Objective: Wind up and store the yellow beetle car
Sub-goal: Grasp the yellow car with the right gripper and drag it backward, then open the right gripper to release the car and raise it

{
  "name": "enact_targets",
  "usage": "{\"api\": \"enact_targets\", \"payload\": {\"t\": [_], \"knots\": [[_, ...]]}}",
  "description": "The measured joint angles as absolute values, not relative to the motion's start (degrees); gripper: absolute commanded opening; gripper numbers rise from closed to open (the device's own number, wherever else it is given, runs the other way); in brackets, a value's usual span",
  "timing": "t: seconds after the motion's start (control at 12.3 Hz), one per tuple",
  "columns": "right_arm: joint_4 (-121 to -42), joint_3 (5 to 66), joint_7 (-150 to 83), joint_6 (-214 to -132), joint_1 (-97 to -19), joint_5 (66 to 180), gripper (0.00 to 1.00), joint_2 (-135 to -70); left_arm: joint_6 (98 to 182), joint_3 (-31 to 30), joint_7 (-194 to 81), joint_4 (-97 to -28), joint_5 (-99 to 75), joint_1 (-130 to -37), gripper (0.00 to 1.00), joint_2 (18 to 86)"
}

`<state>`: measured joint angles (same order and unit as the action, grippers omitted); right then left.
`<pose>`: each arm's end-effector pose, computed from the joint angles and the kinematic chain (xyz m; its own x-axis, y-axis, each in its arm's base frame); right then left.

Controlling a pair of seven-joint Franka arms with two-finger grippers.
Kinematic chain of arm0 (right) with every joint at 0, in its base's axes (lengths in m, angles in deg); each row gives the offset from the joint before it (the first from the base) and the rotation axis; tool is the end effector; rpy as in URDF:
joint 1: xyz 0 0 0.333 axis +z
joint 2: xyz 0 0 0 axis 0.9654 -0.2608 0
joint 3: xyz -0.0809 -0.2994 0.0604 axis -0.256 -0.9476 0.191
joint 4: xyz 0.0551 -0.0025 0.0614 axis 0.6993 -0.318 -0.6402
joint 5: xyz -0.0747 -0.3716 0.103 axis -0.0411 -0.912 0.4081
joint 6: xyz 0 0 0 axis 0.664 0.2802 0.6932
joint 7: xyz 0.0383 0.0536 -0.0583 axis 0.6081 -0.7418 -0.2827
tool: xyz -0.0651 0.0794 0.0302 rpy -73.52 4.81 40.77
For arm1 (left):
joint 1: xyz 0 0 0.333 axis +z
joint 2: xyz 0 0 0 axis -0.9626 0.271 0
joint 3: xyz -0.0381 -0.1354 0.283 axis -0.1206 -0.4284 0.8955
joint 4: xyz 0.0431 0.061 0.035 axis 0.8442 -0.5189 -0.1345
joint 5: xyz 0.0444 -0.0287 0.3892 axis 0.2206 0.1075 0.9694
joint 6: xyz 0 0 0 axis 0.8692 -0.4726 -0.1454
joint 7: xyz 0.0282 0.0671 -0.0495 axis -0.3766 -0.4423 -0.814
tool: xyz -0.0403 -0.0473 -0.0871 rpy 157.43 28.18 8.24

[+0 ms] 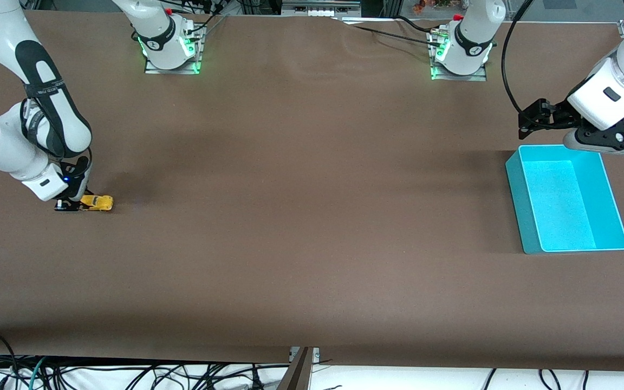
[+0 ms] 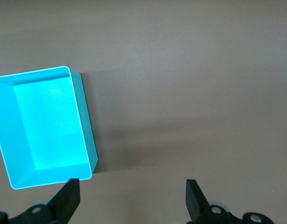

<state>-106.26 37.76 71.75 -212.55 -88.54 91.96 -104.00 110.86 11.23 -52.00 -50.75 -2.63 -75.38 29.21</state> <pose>0.5508 -0.1680 0.2010 0.0181 0.9998 -0.0074 0.9939 -0.0172 0.1091 0.5605 -0.0711 0.6102 0.9939 -0.0969 -0.0535 -0.0972 -0.9953 -0.0041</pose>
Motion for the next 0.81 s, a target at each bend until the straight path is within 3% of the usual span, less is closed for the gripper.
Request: {"api": "enact_targets", "payload": {"t": [0.65, 0.73, 0.81], "knots": [[-104.5, 37.9, 77.5, -212.5, -92.7, 92.2, 0.38, -105.1, 110.9, 11.2, -52.0, -50.8, -2.6, -75.4, 1.0, 29.2], [-104.3, 37.9, 77.9, -212.5, -93.2, 92.2, 0.5, -105.3, 110.9, 11.2, -52.0, -50.8, -2.6, -75.4, 1.0, 29.2], [-104.1, 37.9, 78.2, -212.5, -93.4, 92.2, 0.99, -105.4, 110.9, 11.2, -52.0, -50.8, -2.6, -75.4, 1.0, 29.2]]}}
